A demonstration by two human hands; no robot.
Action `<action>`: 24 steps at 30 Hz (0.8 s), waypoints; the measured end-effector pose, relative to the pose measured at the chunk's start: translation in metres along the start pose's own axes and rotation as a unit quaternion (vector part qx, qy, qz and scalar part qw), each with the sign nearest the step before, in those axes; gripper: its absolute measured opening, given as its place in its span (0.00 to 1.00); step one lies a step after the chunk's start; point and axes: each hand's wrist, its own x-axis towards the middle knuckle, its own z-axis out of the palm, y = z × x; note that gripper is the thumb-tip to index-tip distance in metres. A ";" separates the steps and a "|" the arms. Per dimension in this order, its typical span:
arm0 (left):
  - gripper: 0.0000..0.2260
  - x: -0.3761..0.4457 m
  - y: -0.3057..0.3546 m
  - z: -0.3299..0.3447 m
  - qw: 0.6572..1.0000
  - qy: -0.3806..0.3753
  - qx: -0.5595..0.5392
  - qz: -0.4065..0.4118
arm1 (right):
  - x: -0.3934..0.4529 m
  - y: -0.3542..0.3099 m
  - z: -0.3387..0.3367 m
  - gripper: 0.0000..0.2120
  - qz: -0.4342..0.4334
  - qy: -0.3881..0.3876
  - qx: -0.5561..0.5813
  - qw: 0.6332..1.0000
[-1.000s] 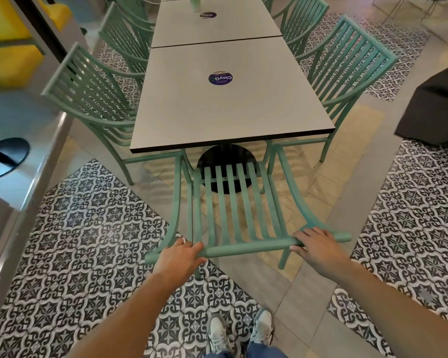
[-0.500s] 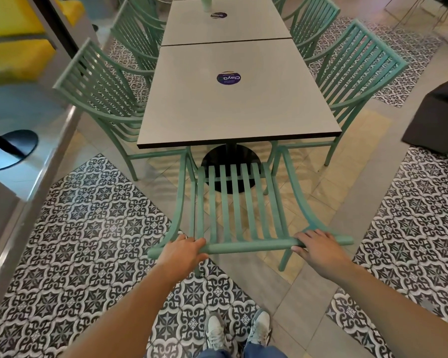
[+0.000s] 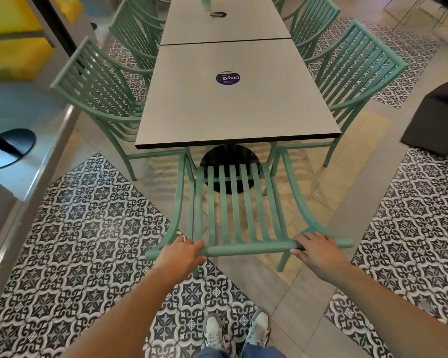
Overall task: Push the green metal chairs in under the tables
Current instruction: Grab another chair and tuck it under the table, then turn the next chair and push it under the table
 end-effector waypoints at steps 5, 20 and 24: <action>0.17 0.003 -0.002 -0.005 0.999 0.005 -0.033 -0.003 | 0.006 -0.005 -0.004 0.41 0.009 -0.024 -0.007 1.000; 0.17 -0.028 -0.165 -0.065 0.975 0.137 -0.089 -0.151 | 0.084 -0.228 -0.060 0.27 -0.050 0.017 0.083 0.995; 0.20 -0.049 -0.260 -0.077 0.929 0.119 -0.285 -0.205 | 0.119 -0.329 -0.057 0.26 -0.026 0.010 0.172 0.985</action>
